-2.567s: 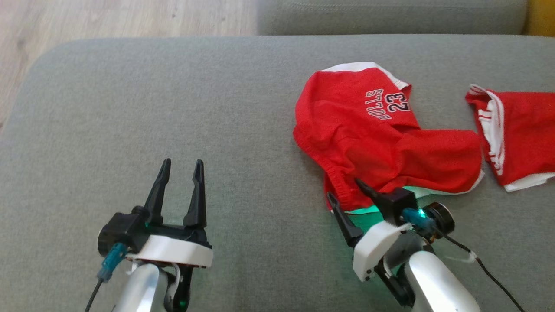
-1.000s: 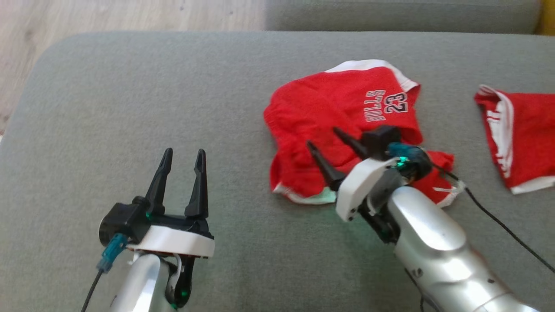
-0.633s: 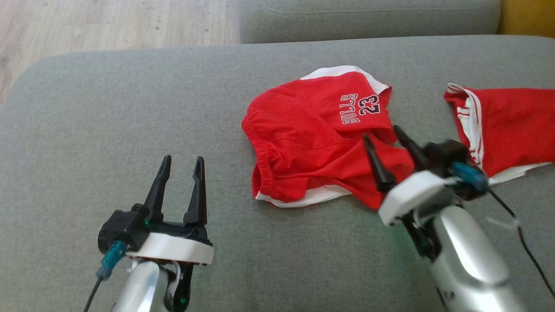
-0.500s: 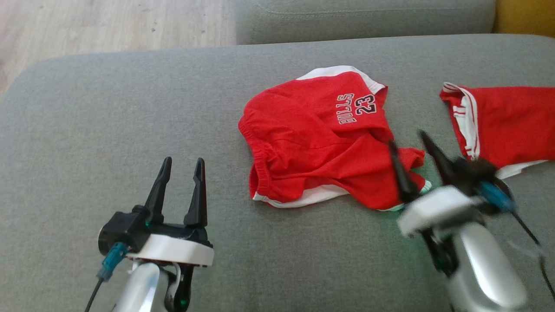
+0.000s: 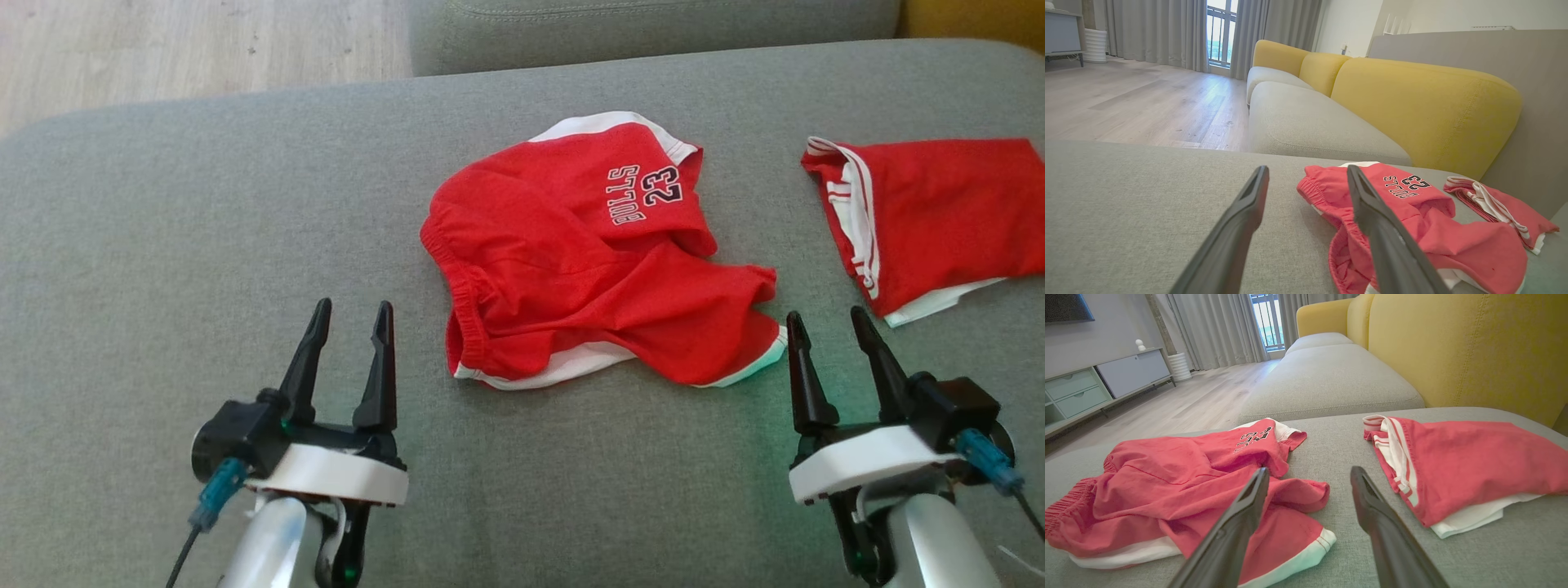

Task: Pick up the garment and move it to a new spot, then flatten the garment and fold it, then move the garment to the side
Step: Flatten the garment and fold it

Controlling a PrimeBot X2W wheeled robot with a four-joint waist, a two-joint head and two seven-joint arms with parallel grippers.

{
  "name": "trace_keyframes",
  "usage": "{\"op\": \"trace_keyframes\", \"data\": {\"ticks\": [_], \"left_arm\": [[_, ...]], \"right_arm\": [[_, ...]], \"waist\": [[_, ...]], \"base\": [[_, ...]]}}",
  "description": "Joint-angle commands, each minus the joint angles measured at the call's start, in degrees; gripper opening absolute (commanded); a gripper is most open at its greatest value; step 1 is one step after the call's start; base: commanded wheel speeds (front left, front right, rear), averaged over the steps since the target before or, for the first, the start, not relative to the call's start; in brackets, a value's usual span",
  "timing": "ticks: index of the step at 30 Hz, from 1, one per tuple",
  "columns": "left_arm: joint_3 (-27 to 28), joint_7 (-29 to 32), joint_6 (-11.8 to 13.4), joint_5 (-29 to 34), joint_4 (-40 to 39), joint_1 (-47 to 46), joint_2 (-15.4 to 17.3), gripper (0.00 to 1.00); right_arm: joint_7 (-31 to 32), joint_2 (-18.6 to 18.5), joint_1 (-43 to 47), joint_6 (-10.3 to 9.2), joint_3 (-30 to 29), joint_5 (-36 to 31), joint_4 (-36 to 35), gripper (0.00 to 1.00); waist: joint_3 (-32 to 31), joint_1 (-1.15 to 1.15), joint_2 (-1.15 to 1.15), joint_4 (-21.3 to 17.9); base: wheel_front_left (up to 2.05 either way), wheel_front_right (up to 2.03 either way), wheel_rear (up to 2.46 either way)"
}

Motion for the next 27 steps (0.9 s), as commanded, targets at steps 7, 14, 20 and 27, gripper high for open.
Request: {"op": "trace_keyframes", "data": {"ticks": [7, 14, 20, 27], "left_arm": [[-5.5, -0.44, -0.31, -1.48, 2.35, -3.01, 0.63, 1.0], [-13.69, 2.64, -0.33, -3.98, 8.42, -5.69, 3.24, 1.0], [-15.06, 3.55, -0.33, -3.82, 12.99, -8.05, 4.08, 1.0], [-16.48, 2.59, -0.33, -4.11, 14.79, -9.68, 4.15, 1.0]], "right_arm": [[-0.94, -0.15, -3.32, -0.05, 0.57, 0.67, -2.32, 1.0], [-1.17, -0.14, -3.63, -0.05, 0.48, 0.9, -2.12, 1.0], [-0.95, -0.14, -4.1, -0.05, 0.3, 0.83, -2.15, 1.0], [-0.93, -0.14, -4.22, -0.05, 0.31, 1.07, -1.85, 1.0]], "waist": [[0.81, 0.0, 0.0, -0.54], [1.89, 0.0, 0.0, -0.88], [2.5, 0.0, 0.0, -1.37], [3.07, 0.0, 0.0, -1.88]], "base": [[0.0, 0.0, 0.0], [0.0, 0.0, 0.0], [0.0, 0.0, 0.0], [0.0, 0.0, 0.0]]}}
